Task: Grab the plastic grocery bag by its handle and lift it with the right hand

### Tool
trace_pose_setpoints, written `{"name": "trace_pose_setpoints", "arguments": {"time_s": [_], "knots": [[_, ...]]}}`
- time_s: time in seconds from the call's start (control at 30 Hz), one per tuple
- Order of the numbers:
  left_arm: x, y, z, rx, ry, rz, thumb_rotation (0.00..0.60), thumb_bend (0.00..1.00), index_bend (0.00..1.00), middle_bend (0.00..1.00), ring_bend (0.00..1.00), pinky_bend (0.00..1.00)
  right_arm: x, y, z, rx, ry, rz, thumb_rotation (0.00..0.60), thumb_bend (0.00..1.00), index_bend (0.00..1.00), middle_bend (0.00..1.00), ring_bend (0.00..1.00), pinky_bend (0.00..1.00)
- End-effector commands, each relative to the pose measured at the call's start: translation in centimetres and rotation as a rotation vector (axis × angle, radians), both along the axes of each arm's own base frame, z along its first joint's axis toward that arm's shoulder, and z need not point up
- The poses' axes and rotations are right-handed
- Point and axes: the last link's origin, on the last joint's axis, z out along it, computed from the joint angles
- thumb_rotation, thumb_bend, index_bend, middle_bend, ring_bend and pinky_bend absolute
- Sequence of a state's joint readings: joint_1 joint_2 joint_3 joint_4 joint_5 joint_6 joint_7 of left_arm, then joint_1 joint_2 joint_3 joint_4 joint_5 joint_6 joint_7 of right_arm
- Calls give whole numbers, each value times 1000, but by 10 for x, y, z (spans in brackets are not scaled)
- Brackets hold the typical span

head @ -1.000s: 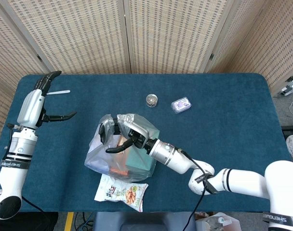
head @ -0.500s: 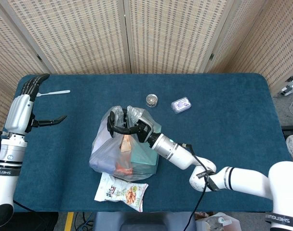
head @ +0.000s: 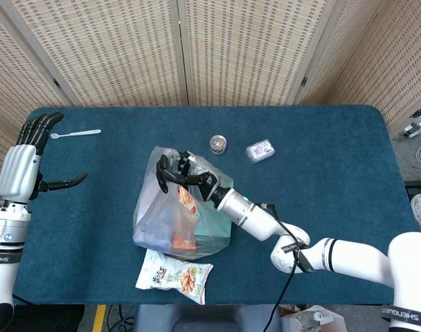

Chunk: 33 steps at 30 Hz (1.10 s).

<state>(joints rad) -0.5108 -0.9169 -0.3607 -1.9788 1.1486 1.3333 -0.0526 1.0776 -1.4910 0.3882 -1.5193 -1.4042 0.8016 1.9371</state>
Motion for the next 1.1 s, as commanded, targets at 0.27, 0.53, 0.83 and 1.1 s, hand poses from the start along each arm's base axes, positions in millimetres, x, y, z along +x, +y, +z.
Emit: {"name": "trace_pose_setpoints", "arguments": {"time_s": [0.27,0.53,0.83,1.1], "knots": [[-3,-3,4,7,-13,5,600,0,100,74,0,0,20,1,9,67,-103,-32,600,361,675,693,627,779],[-6,-6,3,17,0,4,600,0,99,74,0,0,42,-1,22,73,-121,-34,600,432,733,736,681,833],[-9,-10,-2,17,12,4,600,0,100,74,0,0,72,7,45,61,-161,24,600,451,748,750,697,851],[-17,-9,-4,19,37,23,600,0,99,74,0,0,84,12,68,34,-201,50,600,452,763,761,706,857]]}}
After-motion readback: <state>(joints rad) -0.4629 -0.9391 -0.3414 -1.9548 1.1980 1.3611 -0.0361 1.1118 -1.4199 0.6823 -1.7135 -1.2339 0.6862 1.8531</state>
